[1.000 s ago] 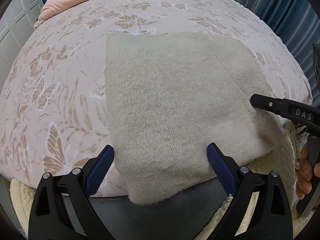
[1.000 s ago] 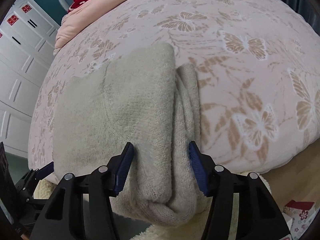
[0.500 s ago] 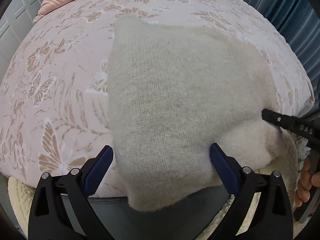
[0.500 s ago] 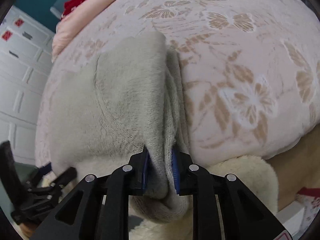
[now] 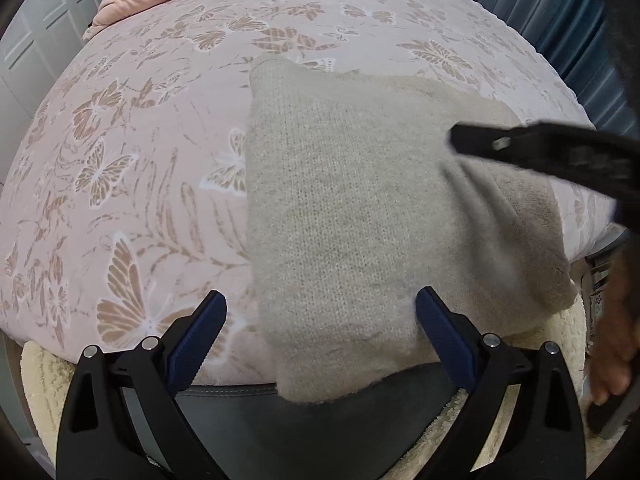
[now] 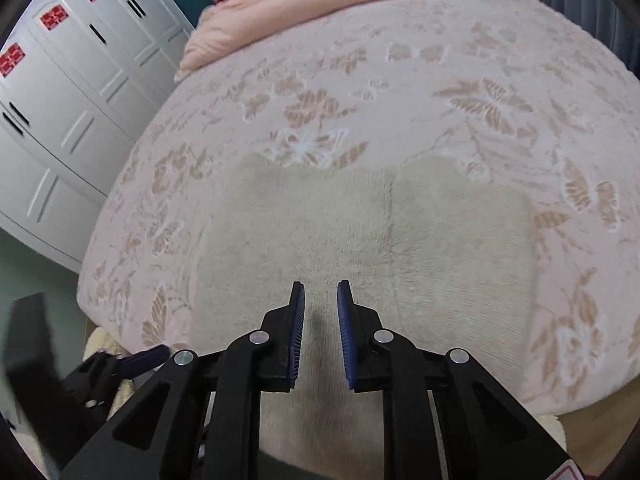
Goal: Fold small clothes
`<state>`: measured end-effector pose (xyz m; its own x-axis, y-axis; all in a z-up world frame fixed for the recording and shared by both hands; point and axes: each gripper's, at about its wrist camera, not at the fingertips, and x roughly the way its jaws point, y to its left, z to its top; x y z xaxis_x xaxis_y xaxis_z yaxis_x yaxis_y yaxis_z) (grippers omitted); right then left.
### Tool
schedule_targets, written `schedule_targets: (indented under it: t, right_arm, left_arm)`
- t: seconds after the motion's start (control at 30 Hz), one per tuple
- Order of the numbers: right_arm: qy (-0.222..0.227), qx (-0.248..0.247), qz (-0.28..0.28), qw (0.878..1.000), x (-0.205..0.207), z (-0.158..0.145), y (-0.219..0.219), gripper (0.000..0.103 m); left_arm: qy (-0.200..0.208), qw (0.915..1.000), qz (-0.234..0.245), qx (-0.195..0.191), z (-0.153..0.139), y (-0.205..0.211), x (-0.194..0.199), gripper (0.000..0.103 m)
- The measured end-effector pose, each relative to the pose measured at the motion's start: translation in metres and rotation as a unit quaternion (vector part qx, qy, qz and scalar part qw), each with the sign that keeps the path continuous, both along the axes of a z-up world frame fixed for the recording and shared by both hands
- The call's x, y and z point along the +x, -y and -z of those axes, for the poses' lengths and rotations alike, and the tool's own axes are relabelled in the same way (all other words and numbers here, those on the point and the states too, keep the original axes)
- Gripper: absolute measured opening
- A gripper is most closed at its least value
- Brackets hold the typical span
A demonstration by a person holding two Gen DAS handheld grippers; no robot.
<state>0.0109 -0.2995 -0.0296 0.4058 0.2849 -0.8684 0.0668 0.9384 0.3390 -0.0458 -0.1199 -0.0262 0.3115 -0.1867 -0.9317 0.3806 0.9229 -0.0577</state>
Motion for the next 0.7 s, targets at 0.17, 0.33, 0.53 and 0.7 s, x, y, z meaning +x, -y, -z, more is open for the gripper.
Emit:
schedule_targets:
  t: [0.17,0.33,0.53,0.7]
  right_arm:
    - [-0.006,-0.012,0.000,1.000,0.009,-0.004,-0.012,0.016]
    - [-0.023,-0.030,0.004,0.999,0.017,0.011,-0.014,0.015]
    - [0.016,-0.013,0.051,0.998,-0.013,-0.021,0.010,0.041]
    - [0.029,-0.063,0.129,0.989,-0.069,-0.023,0.075,0.087]
  left_arm:
    - [0.004,1.0000,-0.007,0.000,-0.004,-0.010,0.001,0.094]
    - [-0.005,0.9999,-0.014,-0.007,-0.001,-0.015,0.003,0.093]
    - [0.004,0.9997,-0.003,-0.022,-0.011,-0.020,0.000,0.094]
    - [-0.062,0.9920,-0.046,-0.100,0.013,-0.031,0.026,0.095]
